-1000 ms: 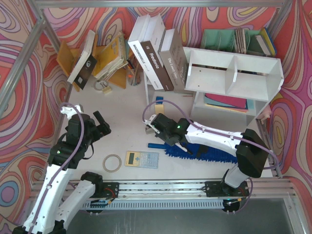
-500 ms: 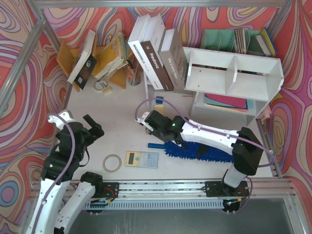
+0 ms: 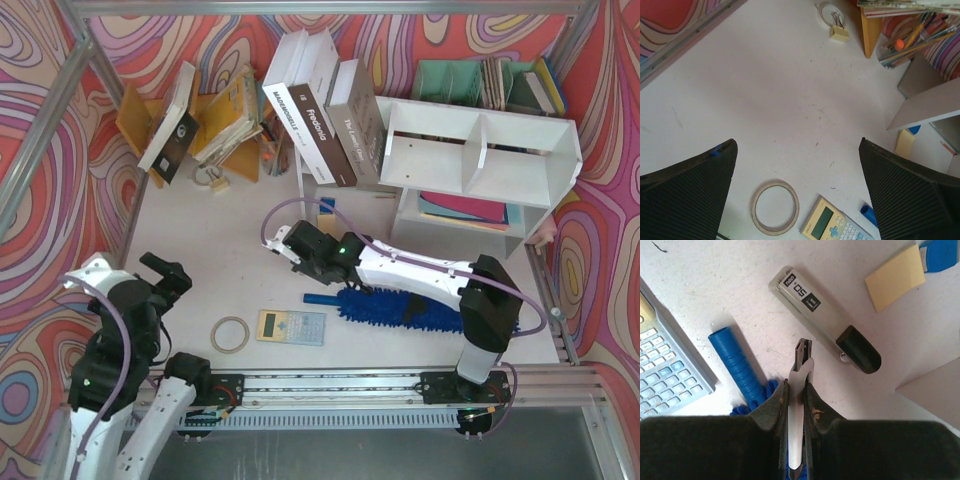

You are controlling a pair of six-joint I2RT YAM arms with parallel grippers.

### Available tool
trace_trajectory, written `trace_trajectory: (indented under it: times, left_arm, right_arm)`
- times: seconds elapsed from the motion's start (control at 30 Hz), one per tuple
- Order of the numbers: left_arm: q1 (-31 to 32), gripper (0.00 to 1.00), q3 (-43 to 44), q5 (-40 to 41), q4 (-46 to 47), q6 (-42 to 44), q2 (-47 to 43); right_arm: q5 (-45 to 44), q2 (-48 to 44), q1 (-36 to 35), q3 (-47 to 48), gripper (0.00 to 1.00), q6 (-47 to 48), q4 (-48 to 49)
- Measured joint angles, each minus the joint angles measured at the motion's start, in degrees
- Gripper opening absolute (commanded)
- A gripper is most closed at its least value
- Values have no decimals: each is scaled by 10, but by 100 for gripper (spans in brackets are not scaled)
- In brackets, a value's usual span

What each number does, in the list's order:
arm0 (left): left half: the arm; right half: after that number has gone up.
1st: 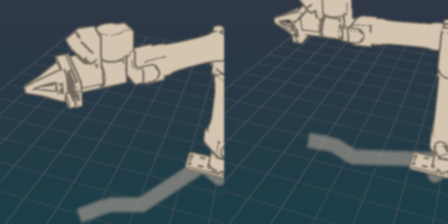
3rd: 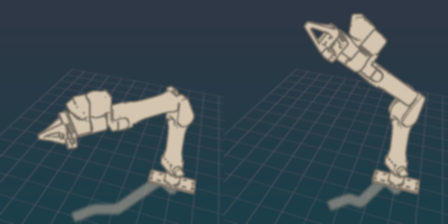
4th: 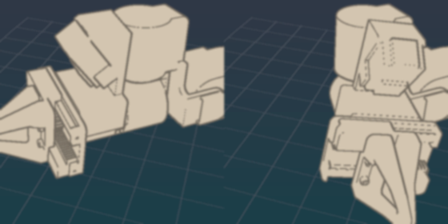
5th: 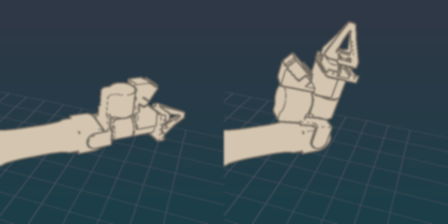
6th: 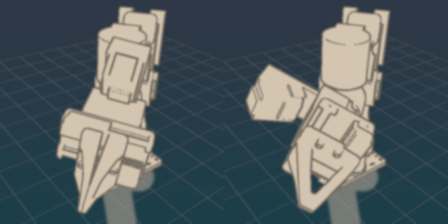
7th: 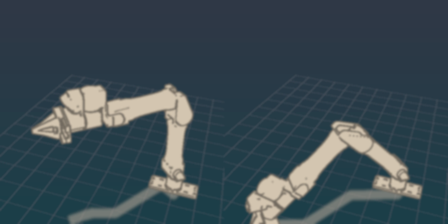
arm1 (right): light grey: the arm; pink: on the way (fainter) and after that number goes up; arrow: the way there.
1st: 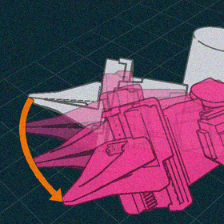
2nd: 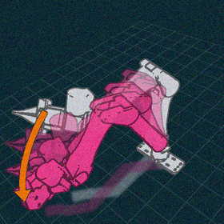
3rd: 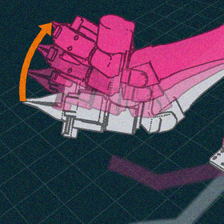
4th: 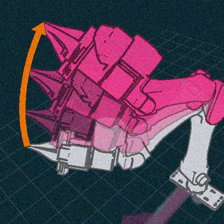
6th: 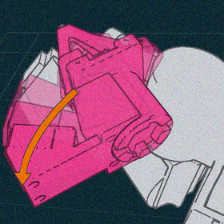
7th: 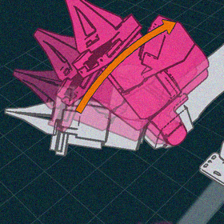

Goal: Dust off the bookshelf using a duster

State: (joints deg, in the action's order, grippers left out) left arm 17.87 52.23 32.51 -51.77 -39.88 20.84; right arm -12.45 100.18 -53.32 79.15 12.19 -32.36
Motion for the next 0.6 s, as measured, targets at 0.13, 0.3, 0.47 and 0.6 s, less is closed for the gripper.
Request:
trace_trajectory:
  times: [0.13,0.3,0.47,0.6]
  left_arm:
    - [0,99,-1,23,-10,-9,-31]
    - [0,98,-1,53,-23,-24,-53]
    - [0,99,-1,78,-32,-35,-77]
    - [0,99,-1,89,-39,-39,-78]
  right_arm:
    - [-2,18,-1,25,7,13,4]
    - [-6,51,-5,49,5,30,10]
    - [-9,71,-9,64,5,42,14]
    - [-10,77,-13,68,5,55,21]
